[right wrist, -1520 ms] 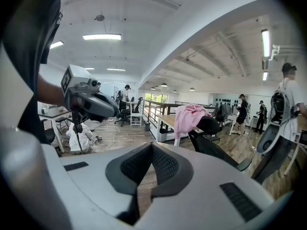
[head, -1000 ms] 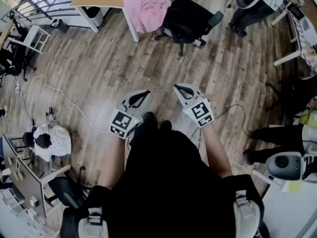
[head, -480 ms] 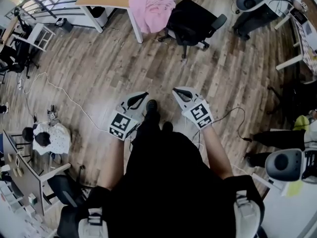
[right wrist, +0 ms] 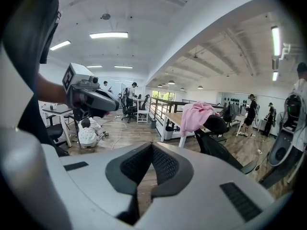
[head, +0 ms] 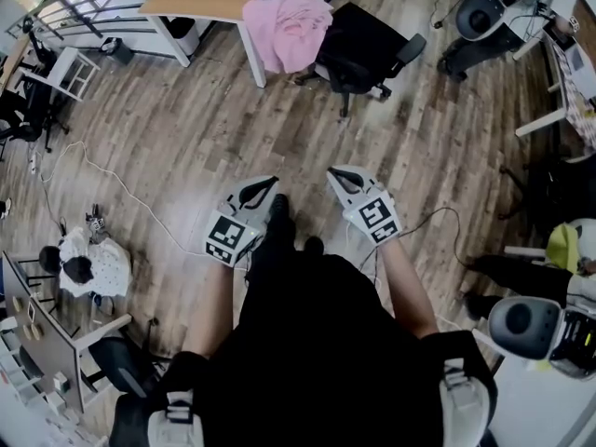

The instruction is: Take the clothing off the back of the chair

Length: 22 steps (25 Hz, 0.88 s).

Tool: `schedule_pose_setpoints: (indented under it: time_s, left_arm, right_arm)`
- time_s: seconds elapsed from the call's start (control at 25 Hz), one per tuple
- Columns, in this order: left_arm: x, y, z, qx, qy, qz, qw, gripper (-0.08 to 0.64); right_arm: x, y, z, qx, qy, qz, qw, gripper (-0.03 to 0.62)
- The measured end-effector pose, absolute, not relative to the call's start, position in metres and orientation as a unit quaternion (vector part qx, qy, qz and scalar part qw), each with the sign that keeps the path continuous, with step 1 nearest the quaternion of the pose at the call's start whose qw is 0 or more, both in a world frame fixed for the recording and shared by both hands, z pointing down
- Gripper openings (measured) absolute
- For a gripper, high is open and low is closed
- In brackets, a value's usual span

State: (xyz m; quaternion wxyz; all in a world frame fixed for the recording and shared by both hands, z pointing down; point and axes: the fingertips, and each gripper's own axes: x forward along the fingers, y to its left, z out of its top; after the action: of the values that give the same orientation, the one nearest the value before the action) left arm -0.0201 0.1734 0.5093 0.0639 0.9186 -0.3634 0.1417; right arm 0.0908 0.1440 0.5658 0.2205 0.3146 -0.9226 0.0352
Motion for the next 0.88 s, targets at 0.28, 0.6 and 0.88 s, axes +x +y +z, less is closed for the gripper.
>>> schedule_pose_setpoints:
  time_s: [0.28, 0.6, 0.88]
  left_arm:
    - [-0.030, 0.148, 0.518, 0.921, -0.354, 0.141, 0.079, 0.003]
    - [-0.052, 0.109, 0.519, 0.926, -0.344, 0.137, 0.081, 0.003]
    - [-0.068, 0.073, 0.521, 0.932, -0.324, 0.140, 0.083, 0.003]
  right_arm:
    - [0.076, 0.119, 0.564, 0.315, -0.921, 0.033, 0.228, -0.003]
    - [0.053, 0.081, 0.559, 0.321, -0.918, 0.026, 0.231, -0.002]
    - [0.040, 0.051, 0.563, 0.345, -0.907, 0.042, 0.237, -0.002]
